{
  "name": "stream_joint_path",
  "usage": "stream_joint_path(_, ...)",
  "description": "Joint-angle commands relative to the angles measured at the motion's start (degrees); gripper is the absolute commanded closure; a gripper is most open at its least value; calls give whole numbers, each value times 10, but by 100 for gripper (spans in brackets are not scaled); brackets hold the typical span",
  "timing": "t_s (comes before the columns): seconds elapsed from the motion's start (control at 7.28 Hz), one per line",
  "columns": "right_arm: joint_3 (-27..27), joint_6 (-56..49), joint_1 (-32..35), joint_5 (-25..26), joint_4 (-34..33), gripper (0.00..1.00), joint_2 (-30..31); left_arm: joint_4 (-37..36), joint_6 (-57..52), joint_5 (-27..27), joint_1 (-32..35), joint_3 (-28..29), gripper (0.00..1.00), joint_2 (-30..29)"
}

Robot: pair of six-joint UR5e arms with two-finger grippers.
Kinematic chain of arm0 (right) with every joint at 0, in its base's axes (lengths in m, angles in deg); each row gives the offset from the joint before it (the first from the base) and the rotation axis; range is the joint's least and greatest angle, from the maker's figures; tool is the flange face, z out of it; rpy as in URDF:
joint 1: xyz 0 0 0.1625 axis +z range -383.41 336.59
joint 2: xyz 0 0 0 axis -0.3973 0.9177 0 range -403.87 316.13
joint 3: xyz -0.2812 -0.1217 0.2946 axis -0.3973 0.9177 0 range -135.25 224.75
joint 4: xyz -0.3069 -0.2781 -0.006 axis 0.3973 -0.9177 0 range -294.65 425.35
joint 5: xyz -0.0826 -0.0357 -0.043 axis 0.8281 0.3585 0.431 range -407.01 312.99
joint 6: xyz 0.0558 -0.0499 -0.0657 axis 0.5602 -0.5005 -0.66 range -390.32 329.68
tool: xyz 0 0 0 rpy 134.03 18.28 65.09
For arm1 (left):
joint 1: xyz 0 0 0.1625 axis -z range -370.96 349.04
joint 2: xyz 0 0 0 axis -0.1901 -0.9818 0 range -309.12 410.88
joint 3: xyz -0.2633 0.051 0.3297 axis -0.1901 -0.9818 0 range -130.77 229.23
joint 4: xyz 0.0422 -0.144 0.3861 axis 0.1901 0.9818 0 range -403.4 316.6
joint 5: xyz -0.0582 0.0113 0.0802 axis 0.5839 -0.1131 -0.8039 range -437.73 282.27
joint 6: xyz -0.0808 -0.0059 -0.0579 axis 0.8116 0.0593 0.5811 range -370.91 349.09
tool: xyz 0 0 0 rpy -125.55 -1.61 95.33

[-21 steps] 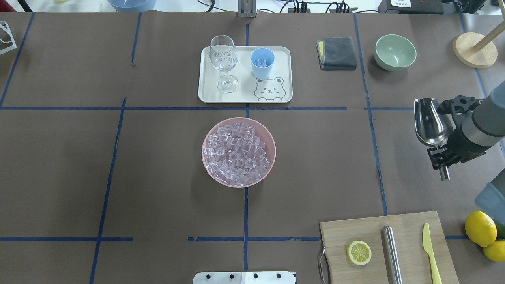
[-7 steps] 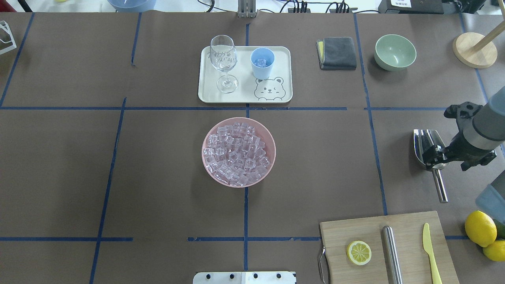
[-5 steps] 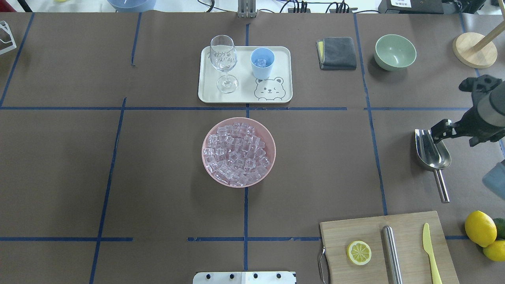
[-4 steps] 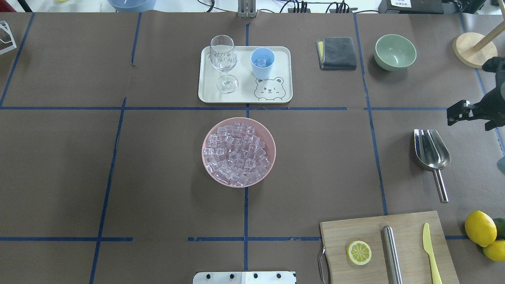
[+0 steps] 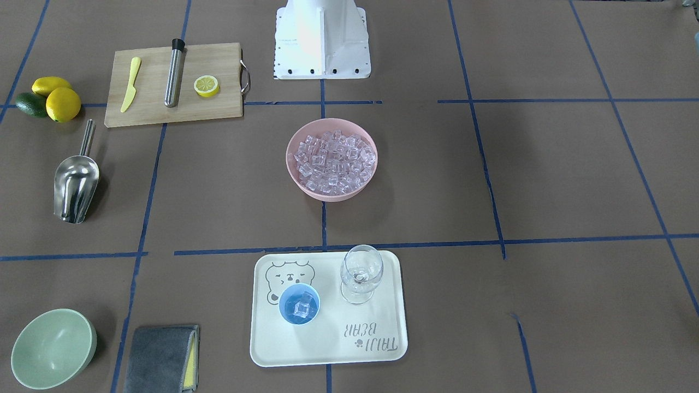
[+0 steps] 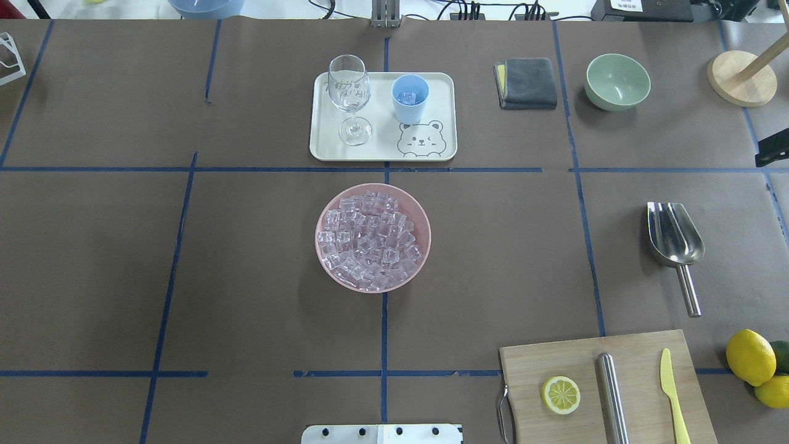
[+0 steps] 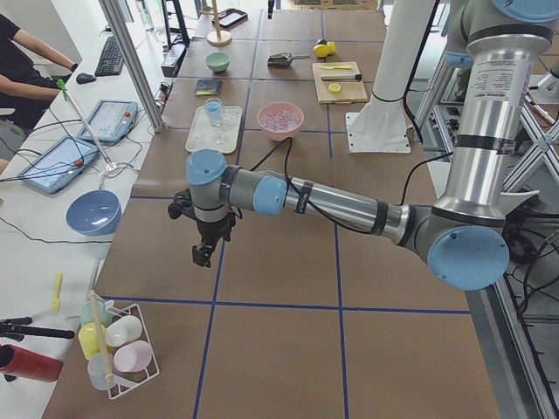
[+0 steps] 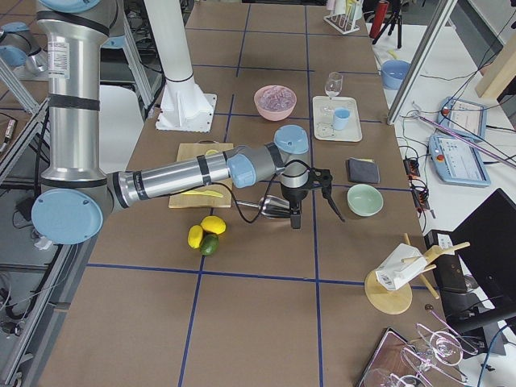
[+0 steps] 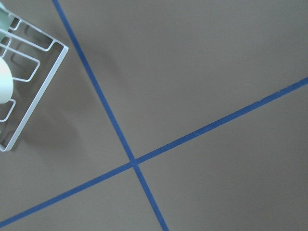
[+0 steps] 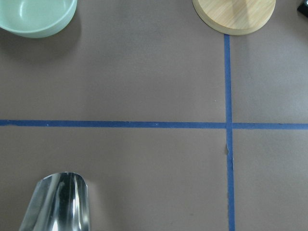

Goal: Put ice in cup with scoop

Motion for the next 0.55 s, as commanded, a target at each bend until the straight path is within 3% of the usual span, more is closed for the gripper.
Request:
stream_joint_path(0.0,23,-93,75,-88,2,0,34,-54,-88,4,49,45,0,13)
stream_joint_path(0.14,24,-135,97,-91,1,0,48,-51,-89,7,57,83,0,16)
stream_joint_path(0.41,23,-142,106,-113,4,0,83,-54,-19,19,57,81,0,29)
